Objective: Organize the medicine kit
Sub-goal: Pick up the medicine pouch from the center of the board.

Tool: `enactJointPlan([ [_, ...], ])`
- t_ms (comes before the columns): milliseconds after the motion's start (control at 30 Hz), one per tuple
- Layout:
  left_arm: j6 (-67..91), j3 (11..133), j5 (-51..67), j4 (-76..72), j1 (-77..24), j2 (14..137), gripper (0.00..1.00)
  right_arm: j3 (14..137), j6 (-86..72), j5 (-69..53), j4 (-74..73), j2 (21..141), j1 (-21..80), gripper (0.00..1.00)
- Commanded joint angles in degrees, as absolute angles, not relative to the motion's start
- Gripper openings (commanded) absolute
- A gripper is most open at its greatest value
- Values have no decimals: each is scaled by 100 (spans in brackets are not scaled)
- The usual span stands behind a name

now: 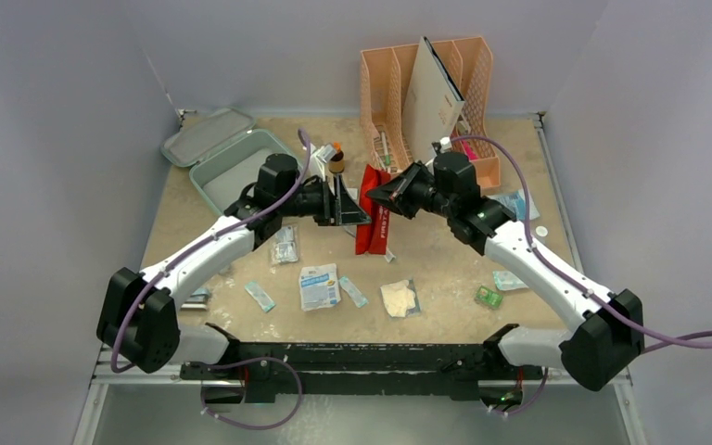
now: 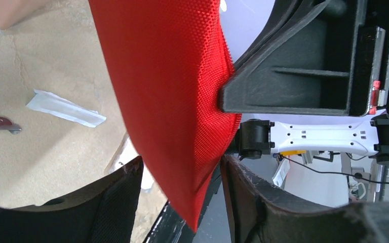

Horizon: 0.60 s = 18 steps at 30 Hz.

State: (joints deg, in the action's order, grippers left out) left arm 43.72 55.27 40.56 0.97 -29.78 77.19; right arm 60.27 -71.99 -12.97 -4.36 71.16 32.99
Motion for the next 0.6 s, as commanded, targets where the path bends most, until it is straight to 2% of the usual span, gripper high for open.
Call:
enactJointPlan([
  [0,4149,5735,4179,-122,-2993,7778,53,5977,-7287,-1276,-123,7187,3328,0],
  [100,4088,5761,4157,-105,-2996,7778,41,5968,-7262,-1241,-114,7189,3324,0],
  [200,4022,5801,4137,-74,-2993,7778,16,5967,-7195,-1239,-126,7189,3330,0],
  [267,3923,5832,4041,86,-2994,7755,4,5983,-7074,-1230,-208,7183,3331,0],
  [300,3849,5855,3955,260,-2989,7734,0,5997,-6993,-1216,-270,7170,3323,0],
  [367,3673,5905,3781,527,-2989,7690,0,6005,-6856,-1197,-428,7123,3328,0],
  [400,3581,5941,3658,687,-2991,7656,0,6011,-6809,-1202,-558,7086,3326,5],
  [567,3032,6285,2781,1724,-2990,7485,0,6039,-6579,-1215,-1498,6769,3322,52],
])
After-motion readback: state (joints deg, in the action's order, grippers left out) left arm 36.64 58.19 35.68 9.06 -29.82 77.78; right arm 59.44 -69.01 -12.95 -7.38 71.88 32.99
